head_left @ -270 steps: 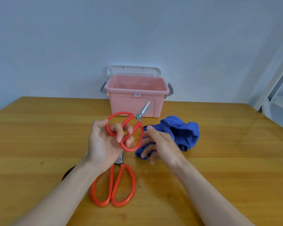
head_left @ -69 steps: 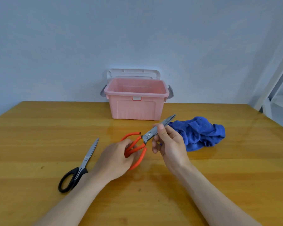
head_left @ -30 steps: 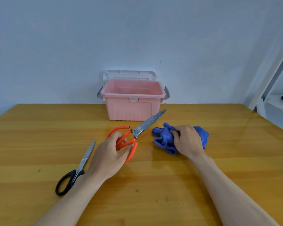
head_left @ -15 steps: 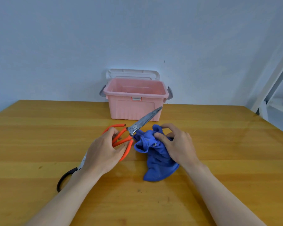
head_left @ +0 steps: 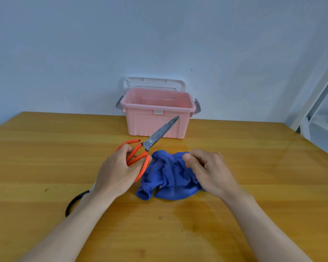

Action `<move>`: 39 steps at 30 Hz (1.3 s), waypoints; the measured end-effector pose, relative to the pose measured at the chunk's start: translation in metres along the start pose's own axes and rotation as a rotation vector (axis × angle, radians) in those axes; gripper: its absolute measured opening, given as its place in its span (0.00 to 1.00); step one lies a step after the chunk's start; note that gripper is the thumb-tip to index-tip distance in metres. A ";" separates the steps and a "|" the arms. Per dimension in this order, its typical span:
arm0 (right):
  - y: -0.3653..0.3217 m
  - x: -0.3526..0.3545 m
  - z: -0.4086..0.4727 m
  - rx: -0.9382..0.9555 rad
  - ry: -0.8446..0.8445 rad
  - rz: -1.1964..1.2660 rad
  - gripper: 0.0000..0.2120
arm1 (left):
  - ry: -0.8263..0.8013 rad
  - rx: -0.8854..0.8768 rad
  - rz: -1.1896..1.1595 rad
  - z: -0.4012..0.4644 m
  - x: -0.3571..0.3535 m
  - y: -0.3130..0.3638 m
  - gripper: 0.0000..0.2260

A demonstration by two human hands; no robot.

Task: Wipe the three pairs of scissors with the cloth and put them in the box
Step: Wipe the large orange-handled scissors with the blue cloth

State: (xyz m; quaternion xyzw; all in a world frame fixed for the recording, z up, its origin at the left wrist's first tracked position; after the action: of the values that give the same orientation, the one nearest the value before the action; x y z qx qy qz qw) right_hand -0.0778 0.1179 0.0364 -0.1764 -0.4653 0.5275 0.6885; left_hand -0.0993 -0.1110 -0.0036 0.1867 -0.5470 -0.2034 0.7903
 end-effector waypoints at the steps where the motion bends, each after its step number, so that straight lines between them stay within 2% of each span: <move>1: -0.002 -0.003 0.001 0.031 -0.012 -0.063 0.19 | -0.004 -0.003 0.002 0.000 -0.001 0.000 0.14; 5: 0.005 -0.013 0.002 0.014 -0.069 -0.191 0.29 | -0.005 0.000 -0.006 0.000 -0.002 0.000 0.14; 8: 0.013 -0.013 0.002 -0.053 -0.029 -0.106 0.30 | -0.005 -0.001 -0.011 0.000 -0.001 0.001 0.14; 10: 0.015 -0.010 0.002 -0.079 0.015 0.016 0.24 | -0.004 0.000 -0.008 0.000 -0.001 0.001 0.14; 13: 0.011 -0.011 0.001 -0.061 0.016 0.103 0.07 | 0.000 -0.005 -0.011 0.001 -0.001 -0.001 0.15; 17: 0.013 -0.014 0.001 -0.097 0.043 0.202 0.02 | 0.009 0.000 -0.023 0.003 -0.001 -0.003 0.15; 19: 0.004 -0.012 0.005 -0.033 0.094 0.167 0.11 | 0.017 0.006 -0.018 0.003 0.000 -0.004 0.14; 22: -0.006 -0.007 0.014 0.102 0.215 -0.037 0.28 | 0.020 -0.002 -0.016 0.004 0.001 -0.003 0.14; 25: 0.006 -0.008 0.023 0.084 0.288 -0.130 0.34 | 0.029 -0.002 -0.011 0.004 0.002 -0.003 0.15; 27: 0.012 -0.010 0.024 0.077 0.303 -0.131 0.31 | 0.031 0.002 -0.008 0.004 0.003 -0.004 0.16; 30: 0.018 -0.026 0.024 0.008 0.159 -0.053 0.06 | 0.027 0.020 -0.002 0.005 0.004 -0.005 0.16; 32: 0.020 -0.039 0.024 -0.051 0.016 -0.041 0.11 | 0.031 0.033 -0.001 0.005 0.005 -0.006 0.16; 36: 0.028 -0.060 0.016 -0.138 -0.159 -0.205 0.24 | 0.030 0.025 0.005 0.005 0.006 -0.006 0.17; 37: 0.029 -0.061 0.015 -0.141 -0.174 -0.239 0.24 | 0.028 0.026 0.005 0.005 0.006 -0.006 0.17; 39: 0.028 -0.058 0.015 -0.115 -0.193 -0.276 0.16 | 0.020 0.027 0.000 0.005 0.005 -0.006 0.17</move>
State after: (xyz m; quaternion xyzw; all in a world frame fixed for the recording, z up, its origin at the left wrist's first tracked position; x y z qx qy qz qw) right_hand -0.1066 0.0733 -0.0033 -0.0986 -0.5784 0.4150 0.6954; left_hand -0.1032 -0.1193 -0.0011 0.1995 -0.5418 -0.1943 0.7930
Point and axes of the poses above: each hand's wrist, its own z-axis towards the middle knuckle, its own x-axis out of the back of the hand, y = z × x, the point moved 7 cm from there along z, towards the middle knuckle, and after that the axes turned 14 degrees about z, right-handed, at the moved point
